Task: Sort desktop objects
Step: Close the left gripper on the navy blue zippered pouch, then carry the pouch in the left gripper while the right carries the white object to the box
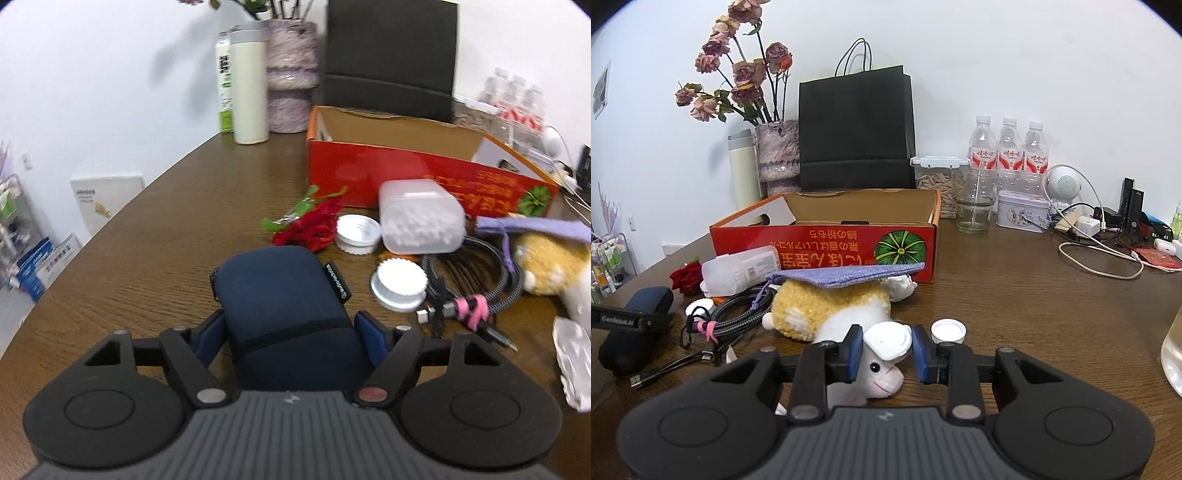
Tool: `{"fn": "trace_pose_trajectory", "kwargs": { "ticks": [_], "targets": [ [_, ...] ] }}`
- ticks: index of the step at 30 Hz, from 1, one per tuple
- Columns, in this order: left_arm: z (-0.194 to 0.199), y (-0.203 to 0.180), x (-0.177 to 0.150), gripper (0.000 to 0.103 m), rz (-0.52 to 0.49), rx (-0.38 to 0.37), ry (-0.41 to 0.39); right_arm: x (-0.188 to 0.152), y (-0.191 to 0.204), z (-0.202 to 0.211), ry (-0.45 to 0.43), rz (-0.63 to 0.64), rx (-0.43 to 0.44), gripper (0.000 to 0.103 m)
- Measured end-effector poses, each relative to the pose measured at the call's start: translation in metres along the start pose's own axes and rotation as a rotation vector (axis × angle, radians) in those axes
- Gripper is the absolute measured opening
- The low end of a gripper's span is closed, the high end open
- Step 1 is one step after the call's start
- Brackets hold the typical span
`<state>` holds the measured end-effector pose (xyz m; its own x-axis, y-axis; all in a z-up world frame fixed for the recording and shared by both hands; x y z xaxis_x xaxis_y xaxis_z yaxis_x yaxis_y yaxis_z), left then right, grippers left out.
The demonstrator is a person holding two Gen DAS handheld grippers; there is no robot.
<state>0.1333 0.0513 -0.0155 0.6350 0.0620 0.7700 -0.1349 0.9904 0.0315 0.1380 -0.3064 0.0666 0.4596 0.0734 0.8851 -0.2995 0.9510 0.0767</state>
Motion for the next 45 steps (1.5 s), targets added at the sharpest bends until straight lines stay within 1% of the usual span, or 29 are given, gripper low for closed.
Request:
{"fn": "trace_pose_trajectory", "kwargs": {
  "ticks": [3, 5, 6, 8, 10, 12, 13, 14, 21, 24, 29, 33, 39, 45],
  "targets": [
    [0.001, -0.002, -0.003, 0.079, -0.018, -0.02, 0.011, -0.001, 0.001, 0.0, -0.002, 0.003, -0.001, 0.027],
    [0.0, -0.002, -0.004, 0.082, -0.016, -0.017, 0.02, -0.001, 0.002, 0.0, -0.004, 0.005, -0.005, 0.027],
    [-0.001, -0.002, -0.005, 0.085, -0.011, -0.012, 0.025, -0.001, 0.002, 0.0, -0.005, 0.005, -0.006, 0.027],
    [-0.004, -0.001, -0.007, 0.1, 0.01, 0.01, 0.028, -0.002, 0.002, 0.0, -0.007, 0.005, -0.009, 0.027],
    [-0.004, 0.001, -0.008, 0.102, 0.031, 0.024, 0.024, -0.002, 0.002, 0.0, -0.01, 0.005, -0.014, 0.027],
    [-0.003, 0.0, -0.009, 0.1, 0.037, 0.029, 0.016, -0.002, 0.003, 0.001, -0.012, 0.006, -0.018, 0.027],
    [-0.002, 0.0, -0.009, 0.092, 0.034, 0.029, 0.01, -0.002, 0.003, 0.002, -0.013, 0.008, -0.02, 0.027],
    [0.0, -0.001, -0.009, 0.079, 0.029, 0.02, -0.001, -0.003, 0.004, 0.002, -0.015, 0.008, -0.021, 0.027],
    [0.011, -0.001, -0.008, 0.067, 0.026, -0.02, -0.023, -0.003, 0.009, 0.009, -0.029, -0.004, -0.008, 0.027],
    [0.017, -0.003, -0.007, 0.066, 0.017, -0.031, -0.043, -0.001, 0.013, 0.013, -0.036, -0.002, -0.001, 0.027],
    [0.026, 0.001, 0.002, 0.064, 0.042, -0.053, -0.086, 0.008, 0.02, 0.015, -0.053, -0.022, 0.019, 0.027],
    [0.037, 0.002, 0.014, 0.064, 0.061, -0.082, -0.141, 0.018, 0.029, 0.017, -0.084, -0.021, 0.036, 0.027],
    [0.053, 0.001, 0.043, 0.064, 0.086, -0.142, -0.234, 0.043, 0.041, 0.014, -0.134, -0.004, 0.049, 0.027],
    [0.057, -0.015, 0.087, 0.064, 0.082, -0.206, -0.338, 0.081, 0.049, 0.007, -0.196, 0.019, 0.044, 0.027]
  ]
}}
Point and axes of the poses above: each gripper's, at about its wrist camera, not at the fingertips, and z roughly against the way its jaws point, y to its left, x to its top, the point moved 4 cm from there along -z, roughly the way its jaws point, and after that the axes turned 1 degree about -z, right-handed, at the moved point
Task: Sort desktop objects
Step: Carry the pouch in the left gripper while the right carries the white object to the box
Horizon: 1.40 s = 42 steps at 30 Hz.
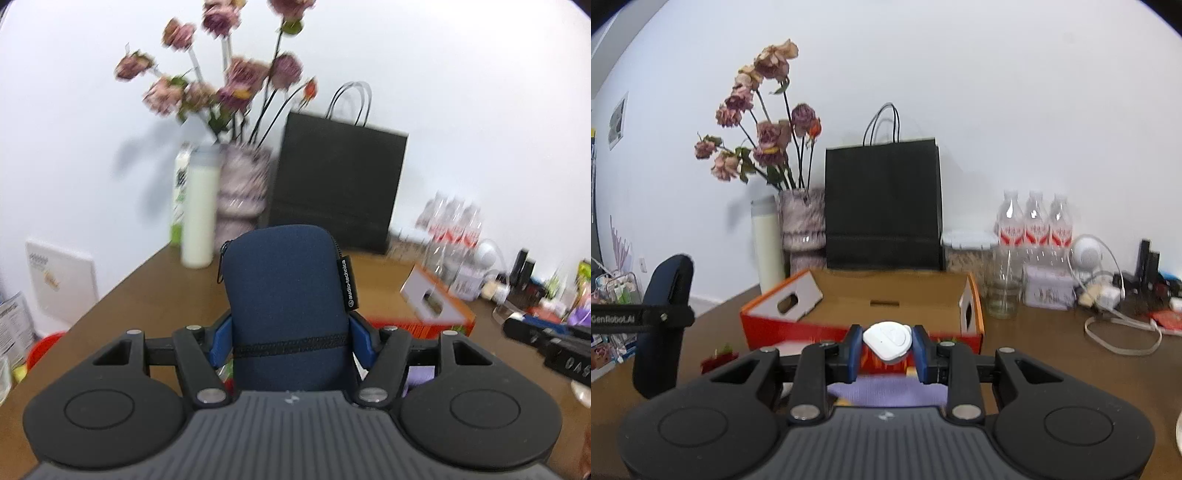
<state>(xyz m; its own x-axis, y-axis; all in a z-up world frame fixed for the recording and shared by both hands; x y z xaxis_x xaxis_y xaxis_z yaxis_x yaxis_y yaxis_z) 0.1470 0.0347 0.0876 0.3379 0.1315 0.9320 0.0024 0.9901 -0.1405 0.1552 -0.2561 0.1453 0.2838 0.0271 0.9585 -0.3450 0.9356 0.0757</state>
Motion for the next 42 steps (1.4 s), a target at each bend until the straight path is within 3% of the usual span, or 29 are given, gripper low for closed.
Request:
{"fn": "trace_pose_trajectory", "kwargs": {
  "ticks": [9, 14, 19, 23, 28, 35, 42],
  "targets": [
    [-0.059, -0.025, 0.039, 0.064, 0.04, -0.069, -0.064, 0.048, -0.002, -0.051, -0.054, 0.029, -0.009, 0.027],
    [-0.098, -0.029, 0.051, 0.064, 0.082, -0.067, -0.053, 0.058, -0.014, -0.093, -0.028, 0.007, -0.012, 0.027],
    [-0.133, -0.035, 0.062, 0.064, 0.034, -0.051, -0.055, 0.065, -0.027, -0.138, 0.007, -0.014, -0.016, 0.027],
    [-0.175, -0.039, 0.057, 0.064, -0.056, 0.002, 0.001, 0.066, -0.037, -0.174, 0.069, -0.025, -0.022, 0.027],
    [-0.217, -0.037, 0.04, 0.064, -0.075, 0.018, 0.103, 0.058, -0.048, -0.217, 0.17, -0.039, -0.022, 0.027],
    [-0.237, -0.038, 0.018, 0.064, -0.092, -0.003, 0.209, 0.024, -0.046, -0.252, 0.328, -0.007, -0.021, 0.027],
    [-0.242, -0.035, 0.014, 0.064, -0.059, -0.03, 0.263, 0.016, -0.039, -0.253, 0.372, 0.006, -0.012, 0.027]
  ]
}}
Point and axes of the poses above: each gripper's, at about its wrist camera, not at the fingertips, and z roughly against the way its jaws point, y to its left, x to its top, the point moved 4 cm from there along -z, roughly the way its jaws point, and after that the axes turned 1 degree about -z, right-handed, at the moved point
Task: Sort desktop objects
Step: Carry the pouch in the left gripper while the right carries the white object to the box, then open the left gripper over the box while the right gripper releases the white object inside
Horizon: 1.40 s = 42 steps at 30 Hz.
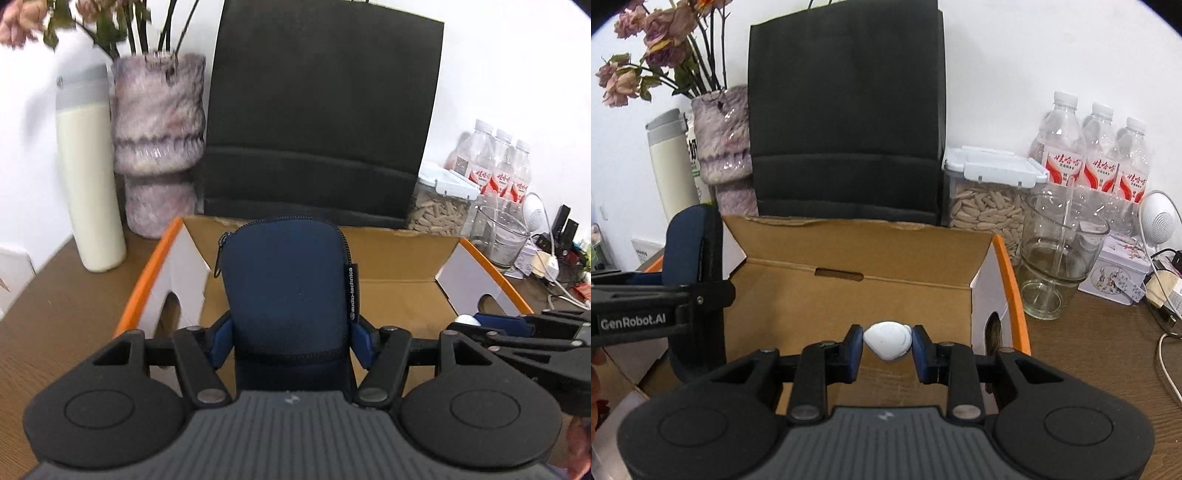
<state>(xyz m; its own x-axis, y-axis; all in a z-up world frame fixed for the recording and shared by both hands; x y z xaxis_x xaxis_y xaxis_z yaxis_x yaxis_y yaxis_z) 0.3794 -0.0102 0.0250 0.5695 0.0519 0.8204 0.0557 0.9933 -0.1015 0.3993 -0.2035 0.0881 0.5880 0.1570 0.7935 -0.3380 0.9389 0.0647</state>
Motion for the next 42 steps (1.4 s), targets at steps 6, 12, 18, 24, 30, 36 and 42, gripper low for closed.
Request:
{"fn": "trace_pose_trajectory", "kwargs": {
  "ticks": [6, 12, 18, 24, 30, 36, 42],
  "targets": [
    [-0.001, 0.0, 0.0, 0.067, 0.011, -0.002, 0.019, -0.002, 0.002, 0.0, 0.016, 0.008, -0.003, 0.028],
    [0.009, -0.01, 0.003, 0.103, -0.056, 0.032, -0.041, -0.001, 0.003, 0.003, 0.009, 0.023, -0.013, 0.065],
    [0.018, -0.008, 0.009, 0.103, -0.018, 0.02, -0.078, -0.001, 0.012, 0.007, 0.011, 0.068, -0.019, 0.103],
    [0.016, -0.008, 0.007, 0.103, -0.017, 0.04, -0.066, -0.001, 0.015, 0.011, 0.01, 0.088, -0.037, 0.103],
    [0.021, -0.009, 0.007, 0.103, -0.027, 0.041, -0.078, -0.001, 0.016, 0.013, 0.002, 0.086, -0.038, 0.103],
    [0.025, -0.012, 0.007, 0.103, -0.044, 0.043, -0.091, 0.0, 0.016, 0.018, -0.011, 0.086, -0.037, 0.103],
    [0.034, -0.012, 0.008, 0.103, -0.033, 0.049, -0.121, 0.004, 0.017, 0.025, -0.032, 0.088, -0.038, 0.103]
  ]
}}
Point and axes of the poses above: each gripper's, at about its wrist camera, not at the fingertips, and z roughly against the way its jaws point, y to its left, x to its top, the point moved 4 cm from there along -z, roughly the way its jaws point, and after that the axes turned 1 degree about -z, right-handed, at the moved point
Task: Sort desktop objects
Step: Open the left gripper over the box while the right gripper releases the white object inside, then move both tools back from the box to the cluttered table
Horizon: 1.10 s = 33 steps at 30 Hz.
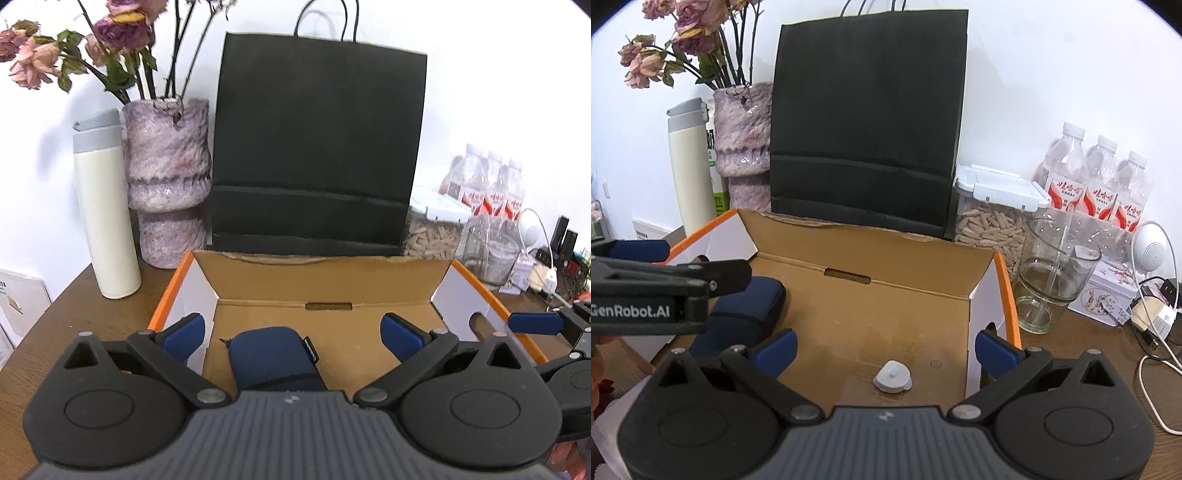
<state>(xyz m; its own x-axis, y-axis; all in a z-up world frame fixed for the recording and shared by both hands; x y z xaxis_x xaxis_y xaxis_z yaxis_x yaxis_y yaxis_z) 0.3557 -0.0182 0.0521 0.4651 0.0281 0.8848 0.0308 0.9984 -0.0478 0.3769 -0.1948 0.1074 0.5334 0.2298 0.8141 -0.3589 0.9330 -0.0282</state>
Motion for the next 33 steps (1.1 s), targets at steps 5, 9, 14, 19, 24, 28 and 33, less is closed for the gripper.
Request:
{"fn": "trace_pose_trajectory", "kwargs": {
  "ticks": [5, 9, 14, 19, 24, 28, 33],
  "targets": [
    [0.021, -0.002, 0.0, 0.103, 0.012, -0.001, -0.049, 0.003, 0.003, 0.014, -0.038, 0.01, -0.005, 0.103],
    [0.046, -0.006, -0.003, 0.103, -0.006, -0.01, -0.104, 0.003, 0.007, 0.034, -0.092, 0.051, -0.038, 0.103],
    [0.083, 0.0, -0.011, 0.103, 0.054, -0.003, -0.193, -0.005, 0.006, 0.064, -0.161, 0.048, -0.068, 0.103],
    [0.116, 0.005, -0.027, 0.103, 0.044, -0.008, -0.243, -0.023, 0.01, 0.098, -0.241, 0.047, -0.086, 0.103],
    [0.142, 0.015, -0.05, 0.103, 0.048, 0.007, -0.254, -0.046, 0.015, 0.126, -0.291, 0.063, -0.104, 0.103],
    [0.159, 0.027, -0.071, 0.103, 0.071, 0.026, -0.233, -0.068, 0.022, 0.151, -0.359, 0.064, -0.112, 0.103],
    [0.174, 0.038, -0.098, 0.103, 0.088, 0.027, -0.177, -0.102, 0.035, 0.171, -0.355, 0.087, -0.131, 0.103]
  ]
}}
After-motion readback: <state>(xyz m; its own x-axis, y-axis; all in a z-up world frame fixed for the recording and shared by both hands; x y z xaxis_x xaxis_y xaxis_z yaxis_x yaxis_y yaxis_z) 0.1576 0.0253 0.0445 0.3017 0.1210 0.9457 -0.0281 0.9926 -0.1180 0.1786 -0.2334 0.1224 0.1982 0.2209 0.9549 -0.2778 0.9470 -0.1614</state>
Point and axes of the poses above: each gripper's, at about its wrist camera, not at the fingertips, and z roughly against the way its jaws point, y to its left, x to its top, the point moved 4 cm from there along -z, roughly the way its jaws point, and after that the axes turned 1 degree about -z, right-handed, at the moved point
